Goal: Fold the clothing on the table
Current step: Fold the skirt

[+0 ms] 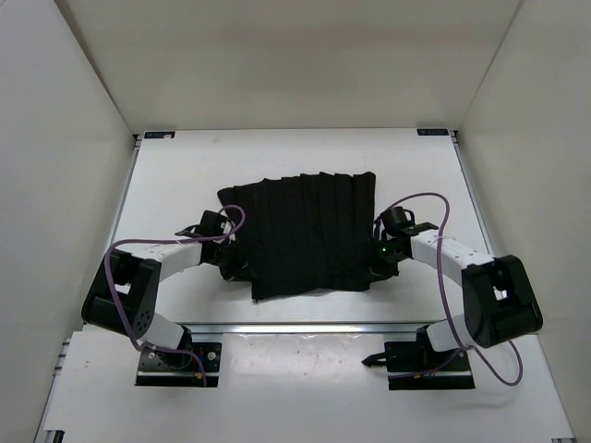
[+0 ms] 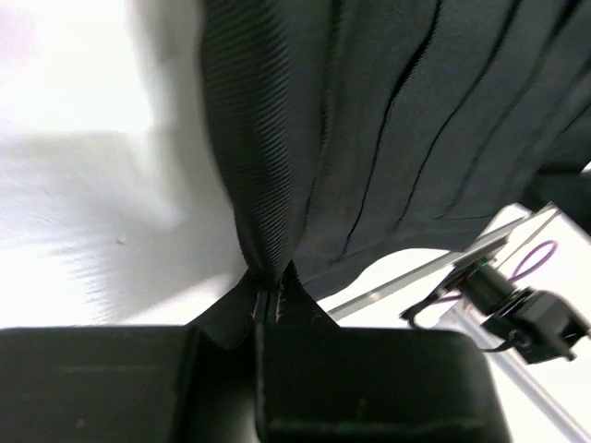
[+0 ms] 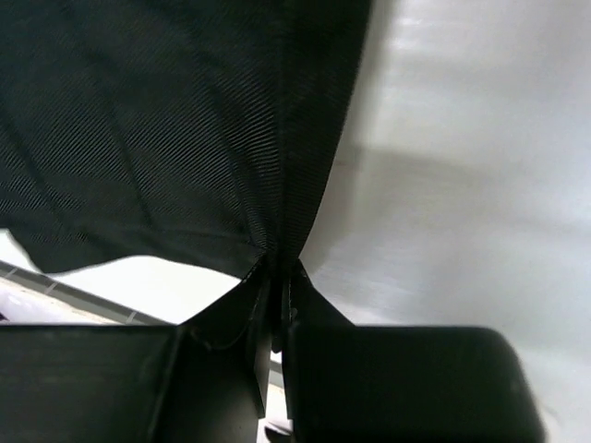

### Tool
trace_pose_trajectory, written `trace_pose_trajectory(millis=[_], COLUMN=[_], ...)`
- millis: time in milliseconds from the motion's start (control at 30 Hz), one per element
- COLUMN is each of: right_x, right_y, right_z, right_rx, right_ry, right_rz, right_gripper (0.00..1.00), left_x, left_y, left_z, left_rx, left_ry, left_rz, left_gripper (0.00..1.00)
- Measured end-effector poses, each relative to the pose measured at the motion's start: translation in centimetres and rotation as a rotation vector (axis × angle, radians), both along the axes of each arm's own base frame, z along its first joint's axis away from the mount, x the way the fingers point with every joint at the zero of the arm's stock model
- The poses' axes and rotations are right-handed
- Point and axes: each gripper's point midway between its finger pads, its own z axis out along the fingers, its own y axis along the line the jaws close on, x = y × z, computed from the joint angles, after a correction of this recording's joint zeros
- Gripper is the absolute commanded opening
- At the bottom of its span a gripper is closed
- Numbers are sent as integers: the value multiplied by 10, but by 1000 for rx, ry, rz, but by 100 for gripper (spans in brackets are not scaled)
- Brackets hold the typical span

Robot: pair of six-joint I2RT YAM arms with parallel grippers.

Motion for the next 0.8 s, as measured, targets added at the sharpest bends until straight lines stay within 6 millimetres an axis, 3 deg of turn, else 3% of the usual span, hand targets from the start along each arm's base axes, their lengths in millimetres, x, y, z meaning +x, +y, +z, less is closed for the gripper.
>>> trace_pose_trajectory(millis=[167, 300, 567, 633, 733, 800], right_x=[1, 0, -53, -62, -54, -19], right_y=[3, 5, 8, 8, 8, 7], right_z=[23, 39, 50, 60, 87, 118], right_rx=[40, 94, 128, 146, 160, 168], right_ry=[-70, -116, -71, -63, -47, -78], right_rz=[-14, -24, 19, 19, -4, -32], right_gripper=[0, 0, 0, 0, 0, 0], left_x=[27, 26, -43, -50, -35, 4], left_y=[15, 23, 26, 26, 21, 14], left_z=[13, 20, 24, 33, 64, 100], left_rx=[-6, -17, -56, -73, -104, -133], left_ry=[-63, -87, -49, -47, -50, -96], left_rz=[59, 64, 8, 9, 20, 26], left_gripper=[0, 0, 0, 0, 3, 7])
